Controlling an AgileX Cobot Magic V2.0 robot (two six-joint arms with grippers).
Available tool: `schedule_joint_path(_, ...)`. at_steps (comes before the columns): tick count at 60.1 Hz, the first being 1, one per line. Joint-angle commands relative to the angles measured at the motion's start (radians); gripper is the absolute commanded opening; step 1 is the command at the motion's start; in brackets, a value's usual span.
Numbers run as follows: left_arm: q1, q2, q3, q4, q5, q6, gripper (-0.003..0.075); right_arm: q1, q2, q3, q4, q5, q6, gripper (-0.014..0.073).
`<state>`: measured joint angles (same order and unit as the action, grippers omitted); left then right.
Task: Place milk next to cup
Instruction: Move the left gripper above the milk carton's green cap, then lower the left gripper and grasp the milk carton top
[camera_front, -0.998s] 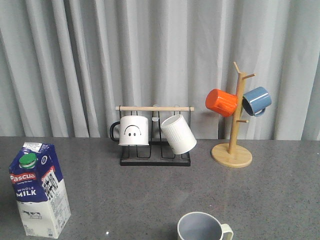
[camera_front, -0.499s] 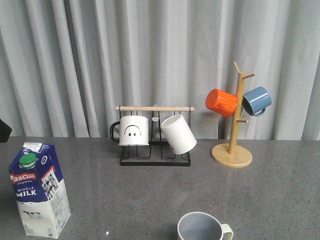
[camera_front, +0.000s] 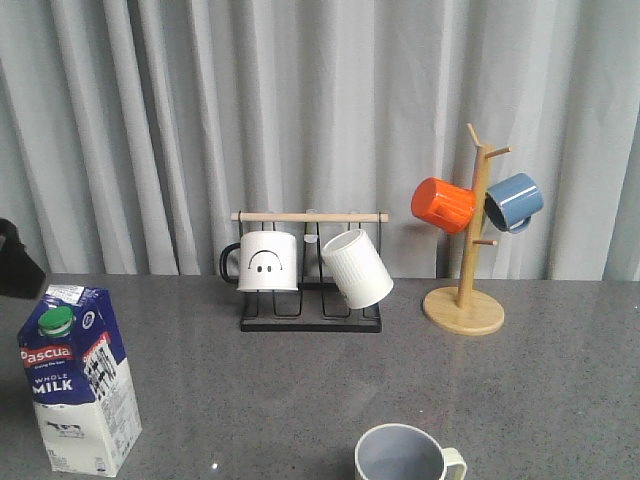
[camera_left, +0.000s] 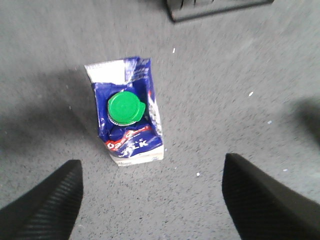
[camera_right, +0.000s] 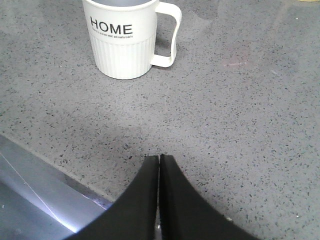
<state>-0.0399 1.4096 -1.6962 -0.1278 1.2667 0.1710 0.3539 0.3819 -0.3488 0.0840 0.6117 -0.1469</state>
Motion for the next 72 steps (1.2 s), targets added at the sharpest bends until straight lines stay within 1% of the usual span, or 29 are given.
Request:
schedule_joint_path(1, -0.002, 0.021, -0.027, 0.019, -0.047, -0.012, 0.0559, -0.002, 0.006, -0.030, 0.002, -0.068, -0.010, -0.0005)
schedule_joint_path(8, -0.002, 0.054, -0.027, 0.025, -0.052, -0.013, 0.0559, -0.002, 0.006, -0.030, 0.002, -0.068, -0.010, -0.0005)
schedule_joint_path(18, -0.002, 0.065, -0.027, 0.023, -0.106, -0.014, 0.0559, -0.002, 0.006, -0.030, 0.002, -0.068, -0.008, -0.0005)
schedule_joint_path(72, -0.002, 0.189, -0.032, 0.015, -0.155, -0.013, 0.0559, -0.002, 0.006, -0.030, 0.001, -0.069, -0.008, -0.0005)
